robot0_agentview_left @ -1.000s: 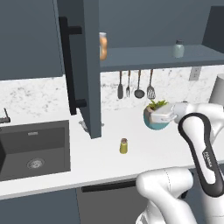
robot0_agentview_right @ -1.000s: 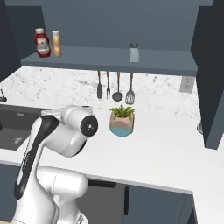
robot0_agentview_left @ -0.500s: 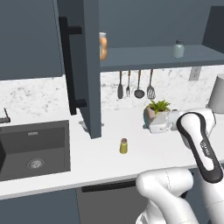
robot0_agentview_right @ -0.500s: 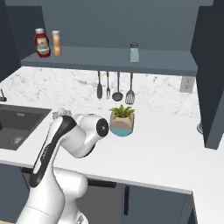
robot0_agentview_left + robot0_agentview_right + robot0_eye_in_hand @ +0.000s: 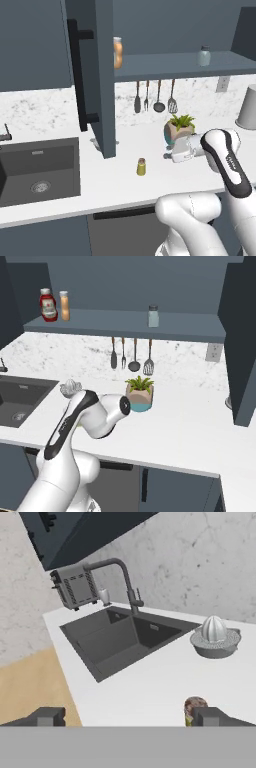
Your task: Put the shaker and condiment bottle from the counter next to their counterparts in the cabinet.
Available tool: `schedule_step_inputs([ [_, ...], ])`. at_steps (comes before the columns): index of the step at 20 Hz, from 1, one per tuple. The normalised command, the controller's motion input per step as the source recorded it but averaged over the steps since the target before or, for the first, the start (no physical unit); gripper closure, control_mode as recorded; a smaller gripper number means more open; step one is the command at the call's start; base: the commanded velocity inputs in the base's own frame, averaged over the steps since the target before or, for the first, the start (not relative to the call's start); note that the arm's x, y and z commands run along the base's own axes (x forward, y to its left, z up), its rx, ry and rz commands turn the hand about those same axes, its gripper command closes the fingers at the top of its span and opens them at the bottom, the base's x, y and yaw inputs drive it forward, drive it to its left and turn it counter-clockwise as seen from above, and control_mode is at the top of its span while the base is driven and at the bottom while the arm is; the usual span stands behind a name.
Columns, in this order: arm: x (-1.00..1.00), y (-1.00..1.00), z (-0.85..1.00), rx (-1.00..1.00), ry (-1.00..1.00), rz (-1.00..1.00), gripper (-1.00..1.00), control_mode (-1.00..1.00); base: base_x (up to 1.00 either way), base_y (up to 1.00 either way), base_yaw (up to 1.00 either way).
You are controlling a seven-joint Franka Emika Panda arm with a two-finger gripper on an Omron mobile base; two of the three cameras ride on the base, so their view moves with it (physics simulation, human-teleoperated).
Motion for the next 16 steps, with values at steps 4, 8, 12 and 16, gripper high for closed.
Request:
schedule_step_inputs([
  [4,0.04,0.0,-0.37,-0.04,-0.02,0.06,-1.0,-1.0,0.0,0.0,0.0],
  [8,0.01,0.0,-0.52,-0.08,-0.02,0.08,-1.0,-1.0,0.0,0.0,0.0],
  [12,0.09,0.06,-0.34,-0.11,0.0,0.01,-1.0,-1.0,0.0,0.0,0.0],
  [16,0.19,0.09,-0.2,-0.04,0.0,0.0,-1.0,-1.0,0.0,0.0,0.0],
])
